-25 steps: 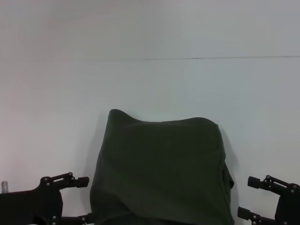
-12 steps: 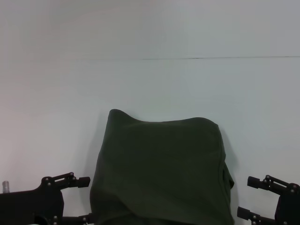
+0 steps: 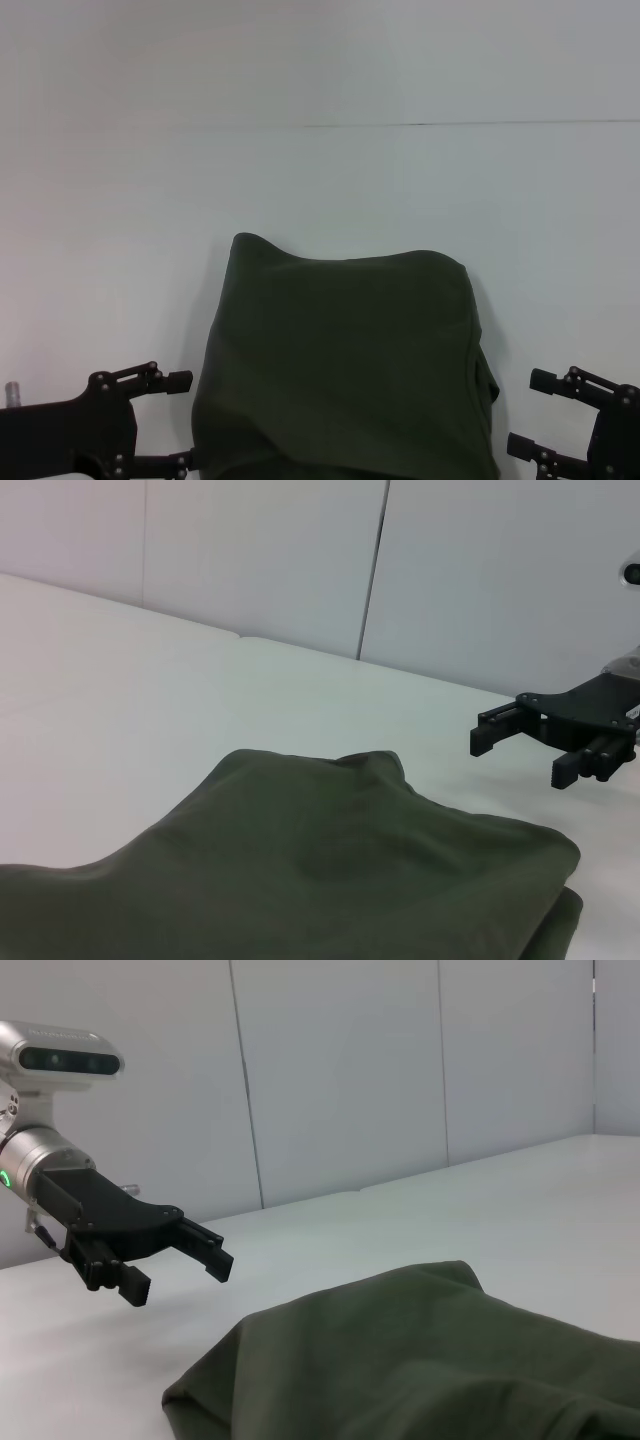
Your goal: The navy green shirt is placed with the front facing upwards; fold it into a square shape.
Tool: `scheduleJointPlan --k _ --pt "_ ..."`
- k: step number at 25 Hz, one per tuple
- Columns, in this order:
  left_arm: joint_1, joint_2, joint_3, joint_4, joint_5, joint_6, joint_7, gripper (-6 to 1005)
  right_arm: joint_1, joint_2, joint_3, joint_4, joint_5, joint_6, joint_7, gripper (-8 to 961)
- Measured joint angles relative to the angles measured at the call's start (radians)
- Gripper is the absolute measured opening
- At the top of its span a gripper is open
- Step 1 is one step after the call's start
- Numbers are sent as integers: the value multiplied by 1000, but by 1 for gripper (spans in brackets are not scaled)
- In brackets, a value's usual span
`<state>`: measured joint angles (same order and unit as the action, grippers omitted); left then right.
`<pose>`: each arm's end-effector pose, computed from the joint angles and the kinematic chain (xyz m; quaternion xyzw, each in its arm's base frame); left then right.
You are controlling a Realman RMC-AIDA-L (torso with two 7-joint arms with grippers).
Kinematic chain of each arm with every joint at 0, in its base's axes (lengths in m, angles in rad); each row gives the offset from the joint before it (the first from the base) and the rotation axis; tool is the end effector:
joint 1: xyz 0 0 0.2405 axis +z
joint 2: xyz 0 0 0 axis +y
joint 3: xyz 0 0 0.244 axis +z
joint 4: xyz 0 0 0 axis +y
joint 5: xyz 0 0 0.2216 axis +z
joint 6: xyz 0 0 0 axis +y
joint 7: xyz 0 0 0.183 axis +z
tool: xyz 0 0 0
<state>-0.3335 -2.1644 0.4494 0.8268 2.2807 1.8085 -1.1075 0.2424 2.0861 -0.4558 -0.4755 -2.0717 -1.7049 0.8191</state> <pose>-0.2995 0.2566 -0.0204 -0.9570 -0.1657 -0.2031 0.1244 0.3242 0.2331 -0.0367 -0.9234 0.1653 0.2773 0.2074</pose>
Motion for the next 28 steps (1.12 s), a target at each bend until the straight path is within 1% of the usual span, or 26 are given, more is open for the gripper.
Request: scheduleJointPlan --k 28 --pt "-5 -1 0 -3 -13 -9 0 876 7 0 14 0 2 -3 0 815"
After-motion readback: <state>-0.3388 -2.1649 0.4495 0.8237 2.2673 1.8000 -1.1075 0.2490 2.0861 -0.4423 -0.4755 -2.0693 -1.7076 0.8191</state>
